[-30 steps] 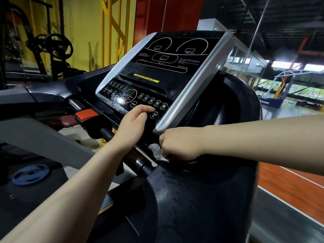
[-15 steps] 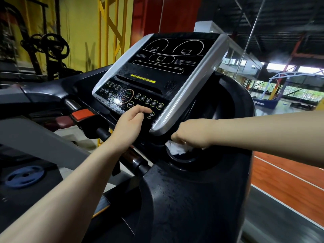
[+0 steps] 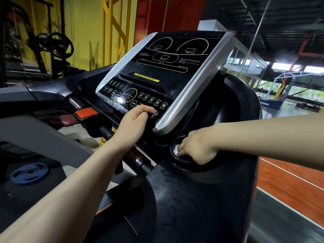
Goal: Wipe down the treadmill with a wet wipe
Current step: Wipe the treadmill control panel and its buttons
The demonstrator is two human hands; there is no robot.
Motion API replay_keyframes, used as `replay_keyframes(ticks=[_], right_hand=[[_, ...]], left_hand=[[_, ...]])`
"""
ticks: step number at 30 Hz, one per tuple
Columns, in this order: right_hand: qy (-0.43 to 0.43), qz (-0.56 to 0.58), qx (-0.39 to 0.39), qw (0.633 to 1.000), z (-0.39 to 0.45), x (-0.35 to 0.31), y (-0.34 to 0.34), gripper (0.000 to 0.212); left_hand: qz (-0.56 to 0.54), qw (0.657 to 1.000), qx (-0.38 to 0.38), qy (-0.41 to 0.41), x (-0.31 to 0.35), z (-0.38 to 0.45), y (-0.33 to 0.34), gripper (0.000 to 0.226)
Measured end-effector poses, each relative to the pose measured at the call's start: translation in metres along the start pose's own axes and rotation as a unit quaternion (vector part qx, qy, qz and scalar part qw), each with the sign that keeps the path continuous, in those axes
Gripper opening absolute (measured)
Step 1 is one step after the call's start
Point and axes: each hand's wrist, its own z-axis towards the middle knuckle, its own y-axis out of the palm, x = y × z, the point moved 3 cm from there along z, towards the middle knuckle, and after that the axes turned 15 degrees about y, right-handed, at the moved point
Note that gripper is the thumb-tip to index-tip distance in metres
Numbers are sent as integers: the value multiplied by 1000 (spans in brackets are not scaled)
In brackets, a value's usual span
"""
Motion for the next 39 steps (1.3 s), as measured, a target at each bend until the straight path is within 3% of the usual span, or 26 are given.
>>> replay_keyframes(ticks=[2,4,6,9,13,18,22,26,30,32,36,39], right_hand=[[14,-104,30,994,-1,-4,-5,50],[45,-108,8,993,-4,-6,-7,49],[53,-50,-32,997,-6,-6,-8,52],[33,106,-55,992,-9,-4,-15,39],[1,302,-49,952,-9,0,-16,24],[-4,304,3,953,-19,9,-19,14],[-28,376,55,925,-62,24,-30,5],[-13,313,128,941,-113,-2,-23,23],[27,370,275,887,-130,-42,-27,16],[17,355,270,895,-117,-57,-34,24],[-101,338,222,909,-113,-67,-28,38],[-133,367,304,869,-158,-59,3,46]], left_hand=[[1,1000,-4,9,0,0,0,37],[-1,1000,-3,10,-1,0,1,38],[-2,1000,-1,8,-1,0,1,38],[-12,1000,-2,8,-5,2,1,38],[-25,1000,2,0,-10,5,1,37],[-21,1000,3,3,-9,4,2,37],[-6,1000,1,5,-8,3,3,37],[23,1000,-1,8,-7,3,3,36],[83,994,-41,53,1,4,8,33],[137,985,-70,76,5,7,9,32],[212,962,-161,63,15,14,2,31],[263,934,-229,77,36,7,0,33]])
